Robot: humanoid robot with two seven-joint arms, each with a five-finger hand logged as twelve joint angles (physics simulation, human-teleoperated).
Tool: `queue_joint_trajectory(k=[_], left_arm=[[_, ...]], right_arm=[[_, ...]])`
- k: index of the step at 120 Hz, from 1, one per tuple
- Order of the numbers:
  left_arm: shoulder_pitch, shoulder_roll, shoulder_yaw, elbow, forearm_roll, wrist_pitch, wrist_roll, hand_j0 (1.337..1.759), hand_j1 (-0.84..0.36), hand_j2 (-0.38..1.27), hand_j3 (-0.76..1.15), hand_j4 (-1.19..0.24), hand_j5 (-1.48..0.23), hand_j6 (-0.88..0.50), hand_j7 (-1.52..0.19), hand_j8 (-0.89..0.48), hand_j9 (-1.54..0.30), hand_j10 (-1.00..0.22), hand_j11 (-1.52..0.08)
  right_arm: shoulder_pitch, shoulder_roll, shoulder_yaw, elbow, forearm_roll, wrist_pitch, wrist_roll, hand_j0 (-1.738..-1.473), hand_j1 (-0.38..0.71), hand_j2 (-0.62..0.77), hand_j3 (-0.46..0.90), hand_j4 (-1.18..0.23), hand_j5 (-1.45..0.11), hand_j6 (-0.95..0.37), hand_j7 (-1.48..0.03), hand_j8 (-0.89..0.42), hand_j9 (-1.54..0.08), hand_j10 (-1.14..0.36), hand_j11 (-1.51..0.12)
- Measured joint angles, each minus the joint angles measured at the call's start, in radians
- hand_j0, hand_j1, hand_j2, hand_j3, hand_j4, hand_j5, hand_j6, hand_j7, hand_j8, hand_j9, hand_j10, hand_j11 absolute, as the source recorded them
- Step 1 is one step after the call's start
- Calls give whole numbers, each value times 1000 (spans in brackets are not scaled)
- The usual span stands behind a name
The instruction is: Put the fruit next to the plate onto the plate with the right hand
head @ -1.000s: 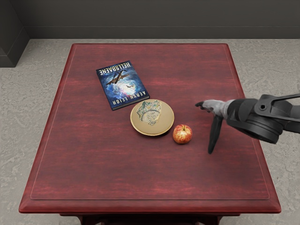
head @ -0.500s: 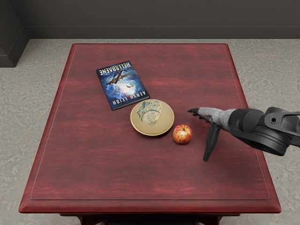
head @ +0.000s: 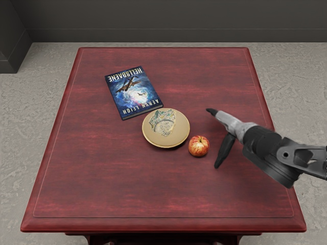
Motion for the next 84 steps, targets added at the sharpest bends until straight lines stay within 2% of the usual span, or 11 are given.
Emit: queue_joint_trajectory(k=[29, 84], left_arm=[[1, 0, 0, 0, 0, 0, 0, 1658, 349, 0, 0, -1, 0, -1, 0, -1, 0, 0, 0], [1, 0, 0, 0, 0, 0, 0, 1658, 349, 0, 0, -1, 0, -1, 0, -1, 0, 0, 0]], right_arm=[[-26, 39, 2, -9, -52, -34, 0, -1658, -213, -21, 0, -115, -149, -117, -148, -116, -148, -115, -148], [-36, 65, -15, -9, -100, -76, 0, -1658, -141, -33, 0, -176, -227, -177, -227, -177, -227, -176, -227]])
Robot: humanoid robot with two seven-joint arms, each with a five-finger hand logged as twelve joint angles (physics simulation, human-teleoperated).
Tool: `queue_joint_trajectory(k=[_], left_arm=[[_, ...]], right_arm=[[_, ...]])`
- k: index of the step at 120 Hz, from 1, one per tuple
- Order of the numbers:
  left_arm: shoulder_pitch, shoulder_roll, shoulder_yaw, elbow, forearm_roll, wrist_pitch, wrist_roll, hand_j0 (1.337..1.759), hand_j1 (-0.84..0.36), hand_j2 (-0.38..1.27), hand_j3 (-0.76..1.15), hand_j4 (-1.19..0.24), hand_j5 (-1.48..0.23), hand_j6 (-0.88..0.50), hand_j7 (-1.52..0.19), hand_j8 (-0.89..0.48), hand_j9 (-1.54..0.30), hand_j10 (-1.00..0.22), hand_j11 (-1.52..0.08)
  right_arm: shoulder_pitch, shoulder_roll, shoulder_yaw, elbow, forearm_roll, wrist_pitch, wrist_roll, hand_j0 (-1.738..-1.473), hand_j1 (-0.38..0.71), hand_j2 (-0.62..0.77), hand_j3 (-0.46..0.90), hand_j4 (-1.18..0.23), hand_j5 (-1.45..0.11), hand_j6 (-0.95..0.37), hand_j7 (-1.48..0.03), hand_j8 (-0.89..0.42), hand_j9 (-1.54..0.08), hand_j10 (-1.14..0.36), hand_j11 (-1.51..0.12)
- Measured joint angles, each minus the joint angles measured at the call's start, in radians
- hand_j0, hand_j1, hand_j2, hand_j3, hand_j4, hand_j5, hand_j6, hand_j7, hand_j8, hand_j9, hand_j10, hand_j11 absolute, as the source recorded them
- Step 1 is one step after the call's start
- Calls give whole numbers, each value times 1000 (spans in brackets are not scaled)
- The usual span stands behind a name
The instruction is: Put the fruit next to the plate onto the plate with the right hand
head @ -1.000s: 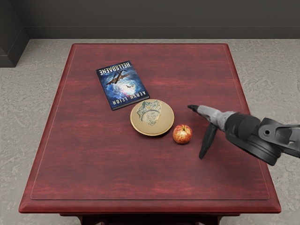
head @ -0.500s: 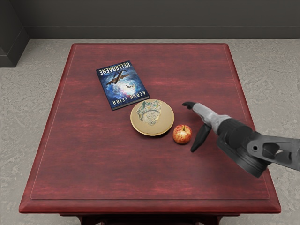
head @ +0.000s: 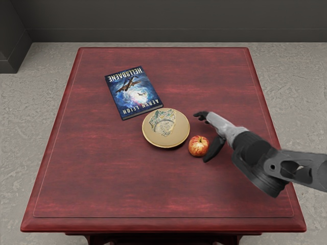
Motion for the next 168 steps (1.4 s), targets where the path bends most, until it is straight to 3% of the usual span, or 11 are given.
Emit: queue_joint_trajectory(k=[15, 31, 52, 53, 56, 75, 100, 168], left_arm=[[0, 0, 0, 0, 0, 0, 0, 1658, 349, 0, 0, -1, 0, -1, 0, -1, 0, 0, 0], [2, 0, 0, 0, 0, 0, 0, 1658, 349, 0, 0, 0, 0, -1, 0, -1, 0, 0, 0], [14, 0, 0, 0, 0, 0, 0, 1658, 349, 0, 0, -1, 0, -1, 0, -1, 0, 0, 0], [14, 0, 0, 0, 0, 0, 0, 1658, 349, 0, 0, -1, 0, -1, 0, -1, 0, 0, 0], [14, 0, 0, 0, 0, 0, 0, 1658, 349, 0, 0, -1, 0, -1, 0, -1, 0, 0, 0], [14, 0, 0, 0, 0, 0, 0, 1658, 349, 0, 0, -1, 0, -1, 0, -1, 0, 0, 0], [14, 0, 0, 0, 0, 0, 0, 1658, 349, 0, 0, -1, 0, -1, 0, -1, 0, 0, 0], [15, 0, -1, 0, 0, 0, 0, 1658, 349, 0, 0, -1, 0, -1, 0, -1, 0, 0, 0]], right_arm=[[-23, -10, -3, 3, -16, 2, 4, -1658, -125, -36, 0, -187, -247, -190, -244, -188, -246, -183, -188], [-41, -11, -3, 15, -35, 0, 4, -1658, -80, -43, 0, -240, -280, -227, -293, -195, -229, 101, -586], [-52, -11, -3, 30, -39, -3, 1, -1663, -25, -71, 42, -296, -340, -278, -360, -113, -177, 156, -458], [-52, -11, -3, 31, -38, -3, 1, -1659, -23, -70, 8, -297, -344, -280, -362, -102, -238, 164, -458], [-51, -12, -1, 32, -37, -2, 1, -1658, -17, -65, 0, -299, -353, -284, -368, -124, -208, 163, -600], [-42, -26, 7, 40, -33, 2, 0, -1658, 14, -64, 0, -315, -391, -308, -398, -235, -324, -97, -493], [-39, -30, 13, 42, -32, 9, 0, -1658, 59, -68, 0, -346, -442, -344, -445, -317, -418, -267, -480], [-13, -2, 17, 42, -20, 32, 0, -1658, 145, -81, 0, -404, -525, -405, -524, -403, -522, -395, -523]])
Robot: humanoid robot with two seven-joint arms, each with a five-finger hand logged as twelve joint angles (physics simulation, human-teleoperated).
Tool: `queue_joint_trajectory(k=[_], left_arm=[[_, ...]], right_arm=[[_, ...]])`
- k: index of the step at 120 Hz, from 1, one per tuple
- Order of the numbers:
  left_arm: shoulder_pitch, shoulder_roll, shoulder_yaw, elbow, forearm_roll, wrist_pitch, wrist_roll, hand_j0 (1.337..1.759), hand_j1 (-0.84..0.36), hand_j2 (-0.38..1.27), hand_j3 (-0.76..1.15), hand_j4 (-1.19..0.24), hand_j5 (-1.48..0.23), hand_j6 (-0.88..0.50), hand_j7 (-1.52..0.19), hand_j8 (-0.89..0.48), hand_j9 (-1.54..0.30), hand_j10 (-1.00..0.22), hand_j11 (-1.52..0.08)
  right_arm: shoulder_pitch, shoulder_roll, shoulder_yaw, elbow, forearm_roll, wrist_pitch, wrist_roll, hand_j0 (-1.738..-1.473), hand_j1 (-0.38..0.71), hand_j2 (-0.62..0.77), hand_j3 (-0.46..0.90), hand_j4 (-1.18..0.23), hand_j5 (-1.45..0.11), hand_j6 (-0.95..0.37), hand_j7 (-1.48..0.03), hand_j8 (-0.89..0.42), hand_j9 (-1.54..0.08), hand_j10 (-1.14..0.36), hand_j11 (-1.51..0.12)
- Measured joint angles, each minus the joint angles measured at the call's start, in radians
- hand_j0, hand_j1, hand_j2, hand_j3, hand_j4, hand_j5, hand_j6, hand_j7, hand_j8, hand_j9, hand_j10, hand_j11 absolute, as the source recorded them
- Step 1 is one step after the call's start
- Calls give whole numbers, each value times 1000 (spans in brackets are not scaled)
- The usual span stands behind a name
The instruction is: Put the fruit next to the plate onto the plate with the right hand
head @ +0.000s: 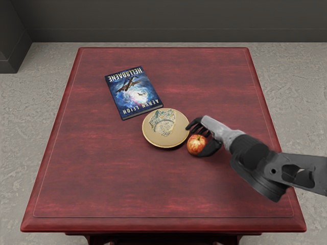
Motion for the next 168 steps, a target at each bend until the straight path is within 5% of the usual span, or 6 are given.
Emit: queue_joint_trajectory(k=[22, 37, 59, 88, 105, 168], left_arm=[[6, 0, 0, 0, 0, 0, 0, 1658, 349, 0, 0, -1, 0, -1, 0, -1, 0, 0, 0], [6, 0, 1, 0, 0, 0, 0, 1658, 349, 0, 0, -1, 0, -1, 0, -1, 0, 0, 0], [6, 0, 1, 0, 0, 0, 0, 1658, 349, 0, 0, -1, 0, -1, 0, -1, 0, 0, 0], [6, 0, 1, 0, 0, 0, 0, 1658, 349, 0, 0, -1, 0, -1, 0, -1, 0, 0, 0], [6, 0, 1, 0, 0, 0, 0, 1658, 349, 0, 0, -1, 0, -1, 0, -1, 0, 0, 0], [3, 0, 1, 0, 0, 0, 0, 1658, 349, 0, 0, -1, 0, -1, 0, -1, 0, 0, 0]], right_arm=[[-2, 12, -2, -1, 4, 1, -4, -1640, 204, -71, 0, -474, -587, -194, -841, -443, -585, -471, -583], [-3, 4, -1, 0, 1, 7, -1, -1647, 245, 53, 0, -539, -685, -369, -825, -414, -687, -532, -686], [-6, -5, 0, 0, -8, 17, 0, -1649, 243, 191, -1, -660, -823, -452, -894, -426, -837, -550, -839], [-6, -5, -1, 0, -15, 37, 2, -1648, 239, 243, 0, -791, -1046, -404, -1051, -357, -1066, -547, -1079], [0, -7, 1, 1, -10, 47, 2, -1649, 291, 417, 1, -810, -1135, -370, -1093, -292, -1129, -543, -1135], [167, -9, 73, 1, 66, 151, 3, -1651, 198, 318, 0, -834, -1206, -422, -1131, -361, -1165, -627, -1182]])
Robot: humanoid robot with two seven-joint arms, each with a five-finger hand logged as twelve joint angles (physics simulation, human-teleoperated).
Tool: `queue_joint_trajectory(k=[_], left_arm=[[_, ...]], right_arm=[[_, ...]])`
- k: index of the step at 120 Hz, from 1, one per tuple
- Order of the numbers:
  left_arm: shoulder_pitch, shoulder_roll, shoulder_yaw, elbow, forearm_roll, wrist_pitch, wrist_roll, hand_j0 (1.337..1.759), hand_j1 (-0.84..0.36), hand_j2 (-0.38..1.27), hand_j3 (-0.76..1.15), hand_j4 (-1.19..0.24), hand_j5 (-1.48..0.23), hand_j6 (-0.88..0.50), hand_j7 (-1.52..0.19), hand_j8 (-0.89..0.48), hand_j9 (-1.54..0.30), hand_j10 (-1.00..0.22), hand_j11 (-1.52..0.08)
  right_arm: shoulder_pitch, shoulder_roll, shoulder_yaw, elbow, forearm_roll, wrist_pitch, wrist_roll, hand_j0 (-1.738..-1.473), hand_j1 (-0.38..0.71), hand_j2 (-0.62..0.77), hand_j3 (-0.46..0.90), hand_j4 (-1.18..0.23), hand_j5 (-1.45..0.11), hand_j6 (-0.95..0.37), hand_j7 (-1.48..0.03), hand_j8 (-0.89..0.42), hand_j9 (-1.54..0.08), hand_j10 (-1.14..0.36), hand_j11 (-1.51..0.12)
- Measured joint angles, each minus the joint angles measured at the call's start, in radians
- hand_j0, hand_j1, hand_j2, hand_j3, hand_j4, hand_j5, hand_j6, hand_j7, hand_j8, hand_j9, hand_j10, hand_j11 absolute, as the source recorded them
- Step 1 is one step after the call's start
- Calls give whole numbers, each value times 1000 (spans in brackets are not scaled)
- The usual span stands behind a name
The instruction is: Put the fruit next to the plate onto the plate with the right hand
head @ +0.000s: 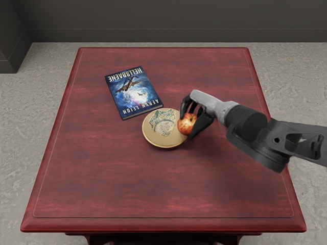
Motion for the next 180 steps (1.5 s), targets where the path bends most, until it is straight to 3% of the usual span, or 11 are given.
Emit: queue_joint_trajectory(k=[51, 128, 142, 152, 170, 180], left_arm=[[20, 0, -1, -1, 0, 0, 0, 1658, 349, 0, 0, -1, 0, -1, 0, -1, 0, 0, 0], [14, 0, 0, 0, 0, 0, 0, 1658, 349, 0, 0, -1, 0, -1, 0, -1, 0, 0, 0], [13, 0, 0, 0, 0, 0, 0, 1658, 349, 0, 0, -1, 0, -1, 0, -1, 0, 0, 0], [12, 0, 0, 0, 0, 0, 0, 1658, 349, 0, 0, -1, 0, -1, 0, -1, 0, 0, 0], [12, 0, 0, -1, 0, 0, 0, 1658, 349, 0, 0, -1, 0, -1, 0, -1, 0, 0, 0], [13, 0, 0, 0, 0, 0, 0, 1658, 349, 0, 0, -1, 0, -1, 0, -1, 0, 0, 0]], right_arm=[[163, 87, -30, -11, 98, 9, 0, -1653, 226, 375, 1, -830, -1226, -402, -1134, -359, -1178, -616, -1192], [157, 241, -110, -243, 87, 10, 0, -1655, 207, 365, 2, -829, -1225, -411, -1134, -359, -1222, -644, -1241], [150, 269, -113, -271, 62, -14, -1, -1656, 2, 216, 0, -507, -748, -265, -693, -231, -746, -411, -758], [149, 279, -113, -277, 51, -28, -2, -1657, -116, 144, 0, -337, -497, -177, -461, -154, -496, -274, -504], [152, 284, -107, -277, 59, -31, -2, -1657, -238, 70, 0, -162, -239, -86, -221, -75, -238, -132, -242], [143, 283, -50, -281, 175, -10, -2, -1658, -275, 47, 0, -108, -159, -58, -147, -50, -158, -88, -161]])
